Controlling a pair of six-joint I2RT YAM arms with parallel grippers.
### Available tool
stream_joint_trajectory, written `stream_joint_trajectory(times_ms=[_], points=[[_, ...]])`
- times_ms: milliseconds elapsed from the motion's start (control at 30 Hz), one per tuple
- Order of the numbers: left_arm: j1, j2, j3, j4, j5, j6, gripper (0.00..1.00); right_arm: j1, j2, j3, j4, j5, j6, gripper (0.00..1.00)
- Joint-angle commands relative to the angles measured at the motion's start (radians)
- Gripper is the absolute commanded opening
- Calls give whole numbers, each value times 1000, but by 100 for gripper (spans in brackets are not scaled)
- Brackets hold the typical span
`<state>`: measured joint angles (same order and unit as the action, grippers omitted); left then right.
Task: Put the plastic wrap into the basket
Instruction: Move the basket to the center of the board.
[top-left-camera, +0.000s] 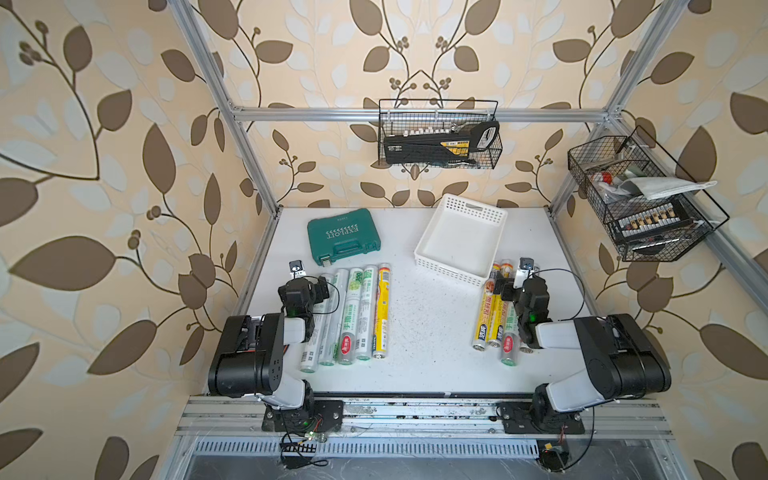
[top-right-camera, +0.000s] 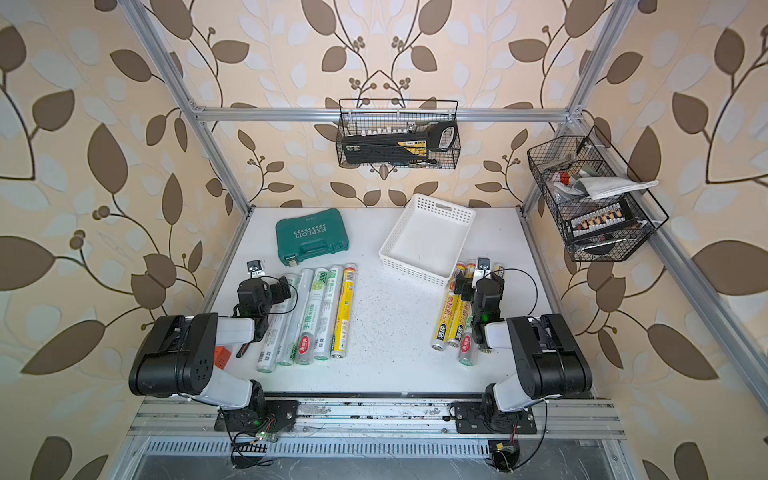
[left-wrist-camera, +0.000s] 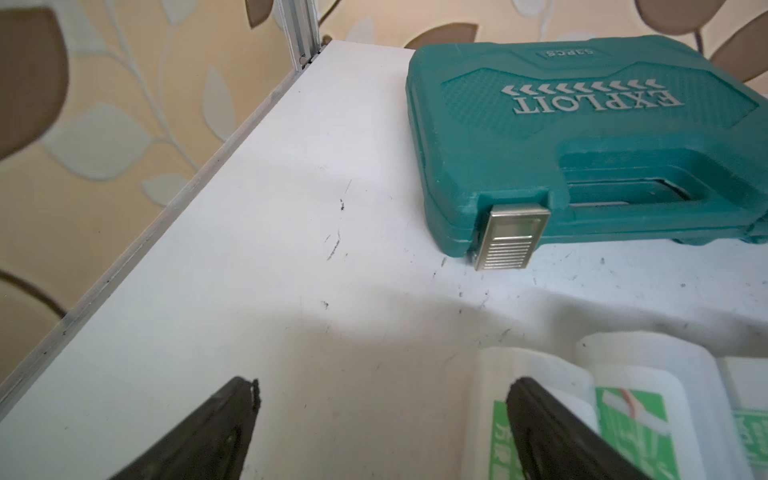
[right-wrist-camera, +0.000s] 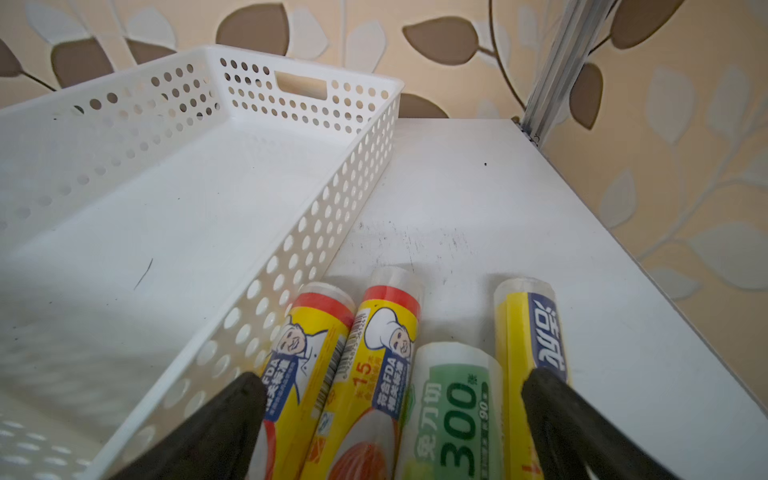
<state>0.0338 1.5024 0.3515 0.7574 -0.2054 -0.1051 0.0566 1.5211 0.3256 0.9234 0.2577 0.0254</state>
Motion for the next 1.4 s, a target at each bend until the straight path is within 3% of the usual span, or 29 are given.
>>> stream_joint_trajectory(times_ms=[0,467,633,833,933,1000,1067,1200,1367], points=[[11,-10,18,11,9,7,99,2,5,12,0,-3,2,99],[11,-15,12,19,6,8,99,-7,1,10,4,-14,7,99],[-20,-202,44,-162,-66,11,99,-5,-127,-18,-52,-7,-4,99],[-88,-453,145,-453,-152,-119,99,5,-353,98,-427,-1,26,99],[-134,-534,261,-678,-196,-265,99,8,-436,231,-731,90,207,99],[-141,-559,343,-803,-133,-329,99,7,-465,341,-958,100,336,99],[-141,-567,402,-862,-35,-338,99,8,-457,439,-1106,-7,350,99],[-140,-572,521,-1054,-40,-408,99,8,-378,549,-1268,-196,345,99],[-140,-615,518,-1086,129,-434,99,8,-231,665,-1374,-322,369,99]])
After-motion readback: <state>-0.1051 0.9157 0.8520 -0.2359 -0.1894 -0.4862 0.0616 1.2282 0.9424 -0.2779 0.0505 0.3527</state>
